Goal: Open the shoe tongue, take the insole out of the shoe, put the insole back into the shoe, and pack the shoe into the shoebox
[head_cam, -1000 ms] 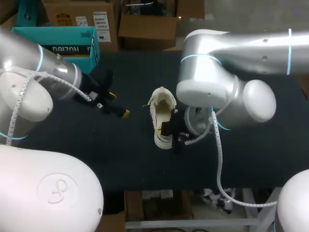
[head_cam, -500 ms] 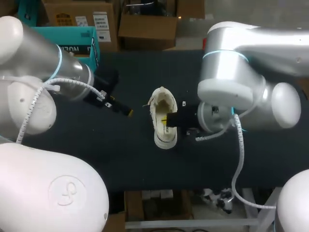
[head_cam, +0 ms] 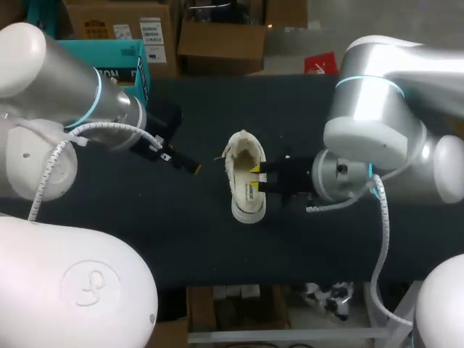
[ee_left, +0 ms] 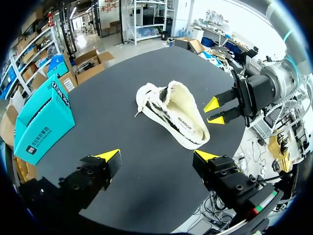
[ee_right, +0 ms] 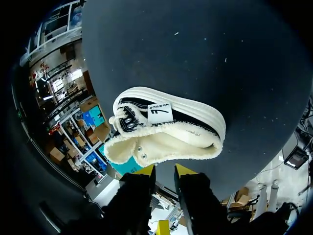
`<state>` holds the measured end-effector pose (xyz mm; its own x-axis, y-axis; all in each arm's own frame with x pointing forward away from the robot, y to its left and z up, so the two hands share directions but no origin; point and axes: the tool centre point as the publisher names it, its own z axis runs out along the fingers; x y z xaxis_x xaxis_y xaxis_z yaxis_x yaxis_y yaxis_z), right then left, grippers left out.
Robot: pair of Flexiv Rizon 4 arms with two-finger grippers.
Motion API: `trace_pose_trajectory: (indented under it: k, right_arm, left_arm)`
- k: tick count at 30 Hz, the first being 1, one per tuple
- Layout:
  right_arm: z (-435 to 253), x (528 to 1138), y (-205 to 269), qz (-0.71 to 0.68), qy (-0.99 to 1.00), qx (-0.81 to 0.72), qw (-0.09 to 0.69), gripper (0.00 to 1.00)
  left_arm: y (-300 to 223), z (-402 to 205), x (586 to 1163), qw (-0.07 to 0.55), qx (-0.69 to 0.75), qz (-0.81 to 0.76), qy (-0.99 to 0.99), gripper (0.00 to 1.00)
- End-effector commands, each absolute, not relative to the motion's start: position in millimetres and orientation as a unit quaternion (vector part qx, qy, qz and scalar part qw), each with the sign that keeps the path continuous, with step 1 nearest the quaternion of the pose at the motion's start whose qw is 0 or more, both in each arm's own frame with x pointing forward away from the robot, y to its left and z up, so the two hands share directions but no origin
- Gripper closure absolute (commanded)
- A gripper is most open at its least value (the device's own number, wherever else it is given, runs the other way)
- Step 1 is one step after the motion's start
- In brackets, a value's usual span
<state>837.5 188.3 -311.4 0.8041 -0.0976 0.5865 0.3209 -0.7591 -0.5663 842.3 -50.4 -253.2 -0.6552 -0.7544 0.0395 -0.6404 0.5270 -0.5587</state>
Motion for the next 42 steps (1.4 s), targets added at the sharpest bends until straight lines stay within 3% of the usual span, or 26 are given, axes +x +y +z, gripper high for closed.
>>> trace_pose_trajectory:
  k: [1, 12, 28, 33, 42]
  right_arm:
    - [-299, 840, 174, -0.272, -0.11, -0.857, 0.424, 0.0]
    - [-284, 839, 150, -0.264, -0.143, -0.816, 0.494, 0.0]
    - [-284, 839, 150, -0.264, -0.143, -0.816, 0.494, 0.0]
    - [-275, 839, 140, -0.254, -0.153, -0.817, 0.494, 0.0]
    - [-266, 840, 126, -0.235, -0.215, -0.771, 0.552, 0.0]
  left_arm:
    - [-52, -254, 842, 0.107, -0.403, -0.272, 0.867, 0.0]
    - [-52, -254, 842, 0.107, -0.403, -0.272, 0.867, 0.0]
    - [-52, -254, 842, 0.107, -0.403, -0.272, 0.867, 0.0]
    - [-59, -258, 845, 0.074, -0.455, -0.272, 0.845, 0.0]
    - [-54, -261, 844, 0.08, -0.505, -0.257, 0.82, 0.0]
